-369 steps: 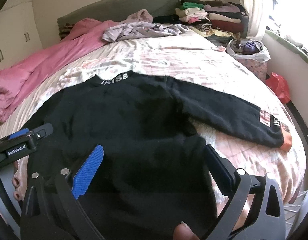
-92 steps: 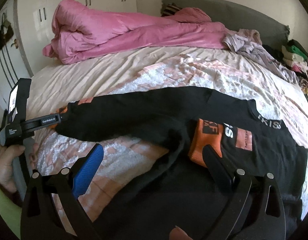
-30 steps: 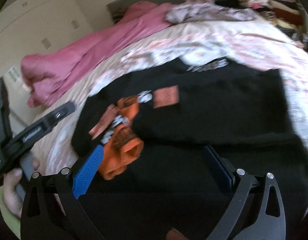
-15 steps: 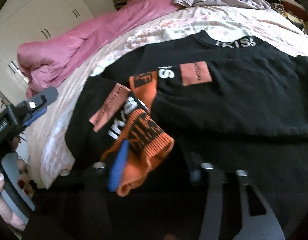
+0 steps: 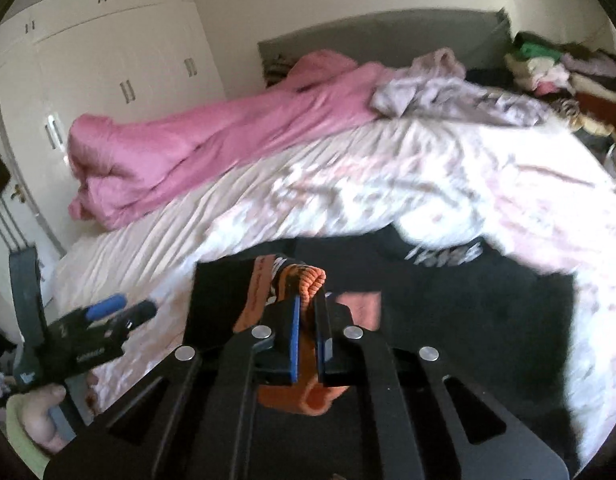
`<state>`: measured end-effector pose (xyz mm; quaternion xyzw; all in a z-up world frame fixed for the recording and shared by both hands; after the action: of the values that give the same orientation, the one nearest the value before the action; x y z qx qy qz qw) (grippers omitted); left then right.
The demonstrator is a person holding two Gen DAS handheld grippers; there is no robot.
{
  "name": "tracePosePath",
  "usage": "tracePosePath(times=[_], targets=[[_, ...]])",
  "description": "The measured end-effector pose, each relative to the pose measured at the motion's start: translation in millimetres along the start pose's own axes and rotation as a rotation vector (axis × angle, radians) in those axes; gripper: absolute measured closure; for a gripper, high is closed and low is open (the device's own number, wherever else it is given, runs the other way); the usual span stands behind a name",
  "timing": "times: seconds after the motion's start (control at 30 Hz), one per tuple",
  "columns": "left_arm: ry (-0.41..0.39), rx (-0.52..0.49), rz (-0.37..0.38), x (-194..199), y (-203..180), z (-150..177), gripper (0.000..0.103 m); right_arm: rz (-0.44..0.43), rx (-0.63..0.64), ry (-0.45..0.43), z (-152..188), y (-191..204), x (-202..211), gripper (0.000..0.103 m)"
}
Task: Fold small clothes
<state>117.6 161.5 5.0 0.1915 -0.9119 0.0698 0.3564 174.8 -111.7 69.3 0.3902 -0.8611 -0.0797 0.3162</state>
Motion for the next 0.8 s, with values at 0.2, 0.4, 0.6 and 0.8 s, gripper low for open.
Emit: tracePosePath(times=[0.2,0.4,0.6,0.8], targets=[[0.0,-0.033,0.003,-0.7,-14.7,-0.6,0.022,0.121,-0.051,-0.057,-8.3,-62.1,43.3,0.098],[-0.008,-0.114,0.034,-1.1,-54.5,-1.0,0.022,0.216,-0.125,-0.042,9.0,-111.7,57.9,0.098],[0.003,-0.215,0.068,-9.4,-100.6,-1.1,0.022,0.255,-0.15,-0.016,33.1,-129.1,53.0,0.098],[0.02,-0.312,0.089,-26.7,-150.1,-2.7,0.022,0.294,-0.138,0.017,44.2,-136.1,42.9,0.098]])
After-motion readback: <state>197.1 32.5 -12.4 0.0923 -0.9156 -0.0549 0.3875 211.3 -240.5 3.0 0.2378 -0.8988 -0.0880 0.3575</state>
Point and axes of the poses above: each gripper's, at about its wrist camera, not at the fingertips, and x roughly against the way its jaws point, y to its left, z to its underside, the point moved 2 cm from there along -x, roughly the way its jaws point, and after that the axes turned 15 degrees about -z, right-handed, at the moved point
